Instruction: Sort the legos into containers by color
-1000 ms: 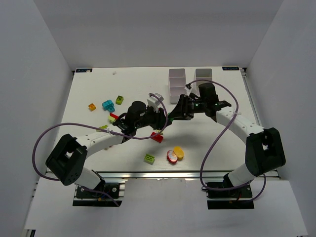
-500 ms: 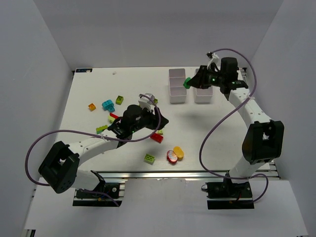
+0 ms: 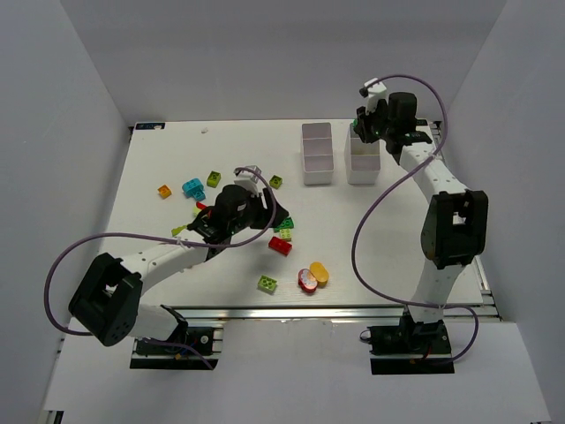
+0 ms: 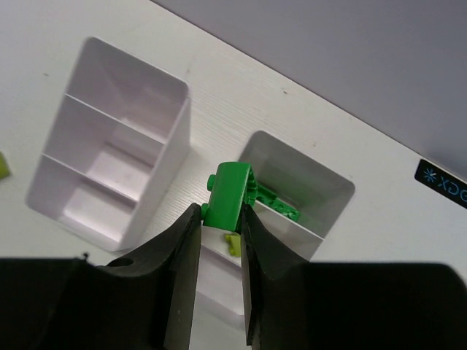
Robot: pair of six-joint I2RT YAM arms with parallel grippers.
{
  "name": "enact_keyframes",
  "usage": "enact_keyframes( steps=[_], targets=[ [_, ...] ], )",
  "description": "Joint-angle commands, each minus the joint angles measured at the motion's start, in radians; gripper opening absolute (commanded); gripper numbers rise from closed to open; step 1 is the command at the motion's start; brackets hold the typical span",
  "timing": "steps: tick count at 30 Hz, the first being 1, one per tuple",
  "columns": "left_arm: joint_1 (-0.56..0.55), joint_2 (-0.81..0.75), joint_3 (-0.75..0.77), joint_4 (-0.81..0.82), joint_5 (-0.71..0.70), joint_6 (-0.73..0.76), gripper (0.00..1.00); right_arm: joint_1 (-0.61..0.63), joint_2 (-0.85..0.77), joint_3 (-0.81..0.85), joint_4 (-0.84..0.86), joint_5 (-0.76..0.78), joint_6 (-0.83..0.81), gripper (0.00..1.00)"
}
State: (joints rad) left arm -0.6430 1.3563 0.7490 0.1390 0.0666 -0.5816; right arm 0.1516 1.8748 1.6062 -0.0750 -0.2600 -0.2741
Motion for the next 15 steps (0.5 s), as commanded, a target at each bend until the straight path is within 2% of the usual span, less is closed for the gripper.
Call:
enact_keyframes(
  steps=[1, 8, 15],
  targets=[
    [0.008, -0.043, -0.014, -0.021, -0.008, -0.017, 0.71, 0.0, 0.026, 0.057, 0.101, 0.096, -0.091, 0.0],
    [0.017, -0.052, -0.028, -0.03, -0.005, -0.024, 0.71, -0.001, 0.107, 0.115, 0.122, 0.14, -0.094, 0.0],
    [0.025, -0.049, -0.025, -0.032, 0.001, -0.027, 0.71, 0.0, 0.161, 0.138, 0.135, 0.145, -0.093, 0.12]
  ],
)
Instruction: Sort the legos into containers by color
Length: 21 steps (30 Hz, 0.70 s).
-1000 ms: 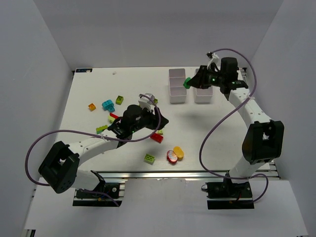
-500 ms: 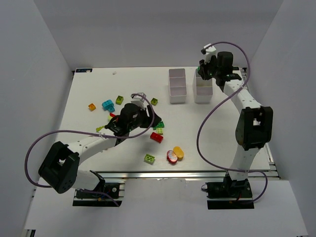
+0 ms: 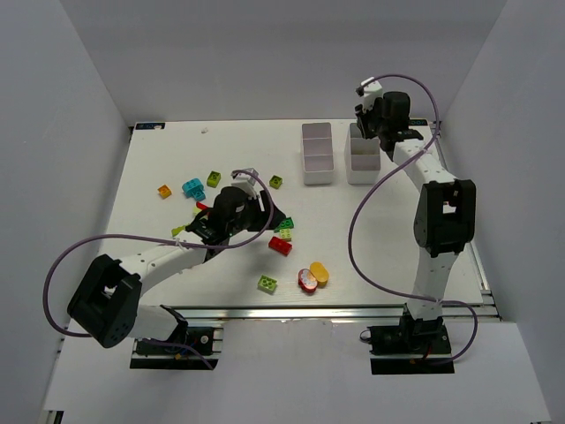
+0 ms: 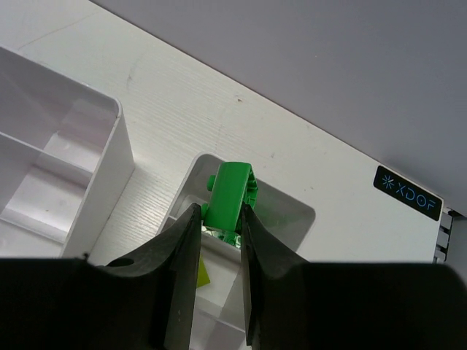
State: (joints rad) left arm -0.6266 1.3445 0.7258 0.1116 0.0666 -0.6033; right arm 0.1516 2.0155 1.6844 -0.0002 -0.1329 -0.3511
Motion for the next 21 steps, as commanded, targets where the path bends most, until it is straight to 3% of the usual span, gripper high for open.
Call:
enact_keyframes(
  steps=[1, 11, 16, 21],
  targets=[
    [0.008, -0.038, 0.0, -0.006, 0.001, -0.006, 0.71, -0.001, 0.026, 0.063, 0.063, 0.018, -0.017, 0.13],
    [0.021, -0.05, -0.002, -0.006, 0.007, -0.016, 0.71, -0.001, 0.057, 0.072, 0.065, 0.018, -0.006, 0.35],
    [0.027, -0.044, 0.014, -0.004, 0.019, -0.035, 0.71, -0.003, 0.061, 0.064, 0.068, 0.021, -0.011, 0.57],
    [0.033, -0.038, 0.037, -0.026, 0.007, -0.055, 0.71, -0.014, 0.034, 0.061, 0.048, 0.0, 0.003, 0.62]
  ],
)
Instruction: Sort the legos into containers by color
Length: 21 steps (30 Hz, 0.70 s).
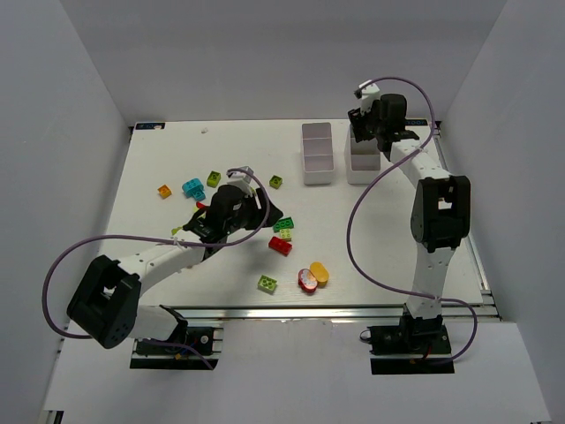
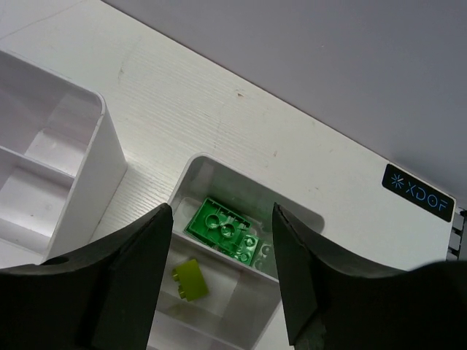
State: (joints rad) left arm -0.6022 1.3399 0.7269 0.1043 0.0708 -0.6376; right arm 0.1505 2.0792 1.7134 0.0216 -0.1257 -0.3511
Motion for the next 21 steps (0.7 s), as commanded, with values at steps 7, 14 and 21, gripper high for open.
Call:
enact_keyframes(
  steps=[7, 14, 21],
  targets=[
    [0.013, 0.03, 0.123, -0.196, -0.057, -0.07, 0.65, -0.069, -0.177, 0.016, -0.216, -0.409, -0.142, 0.73],
    [-0.002, 0.258, 0.319, -0.452, 0.004, 0.166, 0.64, -0.086, -0.431, -0.266, -0.442, -0.828, -0.466, 0.82],
    [-0.013, 0.43, 0.531, -0.519, 0.118, 0.561, 0.81, -0.085, -0.626, -0.463, -0.584, -0.954, -0.624, 0.89]
  ],
)
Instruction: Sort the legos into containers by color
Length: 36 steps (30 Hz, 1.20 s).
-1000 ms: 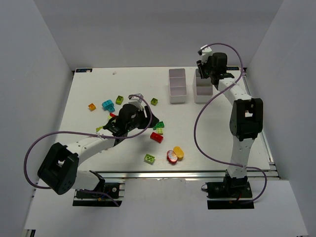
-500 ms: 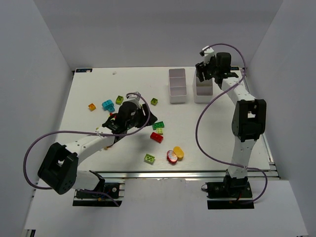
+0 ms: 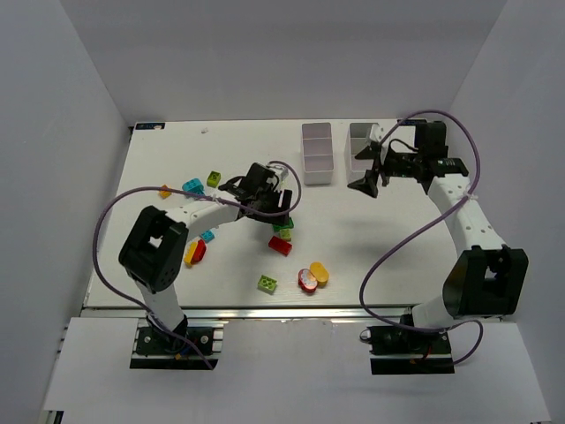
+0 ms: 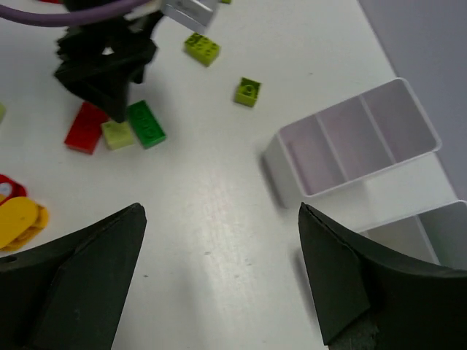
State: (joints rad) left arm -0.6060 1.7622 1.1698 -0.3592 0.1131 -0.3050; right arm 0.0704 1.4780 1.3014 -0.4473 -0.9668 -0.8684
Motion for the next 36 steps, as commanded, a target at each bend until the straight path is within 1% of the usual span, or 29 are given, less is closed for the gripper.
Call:
enact_keyframes(
  steps=[1, 3, 7, 13, 17, 20, 23, 26, 27, 28, 29, 32, 35, 36],
  targets=[
    [-0.015, 0.051, 0.137, -0.067, 0.069, 0.28, 0.83, -0.003, -0.036, -0.062, -0.128, -0.115, -0.116, 0.9],
    [-0.021, 0.095, 0.219, -0.098, 0.056, 0.34, 0.83, -0.004, -0.062, -0.093, -0.139, -0.112, -0.118, 0.89],
    [-0.044, 0.189, 0.289, -0.161, 0.042, 0.458, 0.83, -0.004, -0.093, -0.12, -0.139, -0.098, -0.104, 0.89],
    [-0.057, 0.23, 0.272, -0.176, 0.049, 0.518, 0.81, -0.004, -0.108, -0.142, -0.068, -0.084, -0.006, 0.89],
    [-0.066, 0.211, 0.205, -0.147, 0.039, 0.534, 0.79, -0.004, -0.11, -0.146, -0.034, -0.084, 0.046, 0.89],
    [-0.072, 0.201, 0.174, -0.113, -0.009, 0.535, 0.78, -0.003, -0.108, -0.145, -0.016, -0.087, 0.072, 0.89],
    [-0.08, 0.21, 0.148, -0.078, -0.061, 0.535, 0.74, -0.004, -0.11, -0.142, -0.008, -0.093, 0.092, 0.89],
    [-0.086, 0.233, 0.143, -0.063, -0.095, 0.535, 0.64, -0.004, -0.114, -0.145, -0.005, -0.096, 0.103, 0.89],
    [-0.087, 0.247, 0.155, -0.072, -0.099, 0.531, 0.55, -0.004, -0.117, -0.149, -0.007, -0.095, 0.104, 0.89],
    [-0.087, 0.247, 0.16, -0.073, -0.099, 0.526, 0.49, -0.004, -0.117, -0.149, -0.005, -0.095, 0.105, 0.89],
    [-0.087, 0.255, 0.165, -0.076, -0.142, 0.523, 0.43, -0.004, -0.123, -0.154, -0.005, -0.092, 0.105, 0.89],
    [-0.087, 0.246, 0.16, -0.057, -0.182, 0.486, 0.28, -0.004, -0.136, -0.171, -0.01, -0.079, 0.108, 0.89],
    [-0.086, 0.206, 0.159, -0.018, -0.191, 0.434, 0.24, -0.004, -0.153, -0.217, 0.027, -0.053, 0.166, 0.89],
    [-0.086, 0.192, 0.16, -0.006, -0.185, 0.414, 0.23, -0.003, -0.157, -0.229, 0.042, -0.023, 0.198, 0.88]
  ],
)
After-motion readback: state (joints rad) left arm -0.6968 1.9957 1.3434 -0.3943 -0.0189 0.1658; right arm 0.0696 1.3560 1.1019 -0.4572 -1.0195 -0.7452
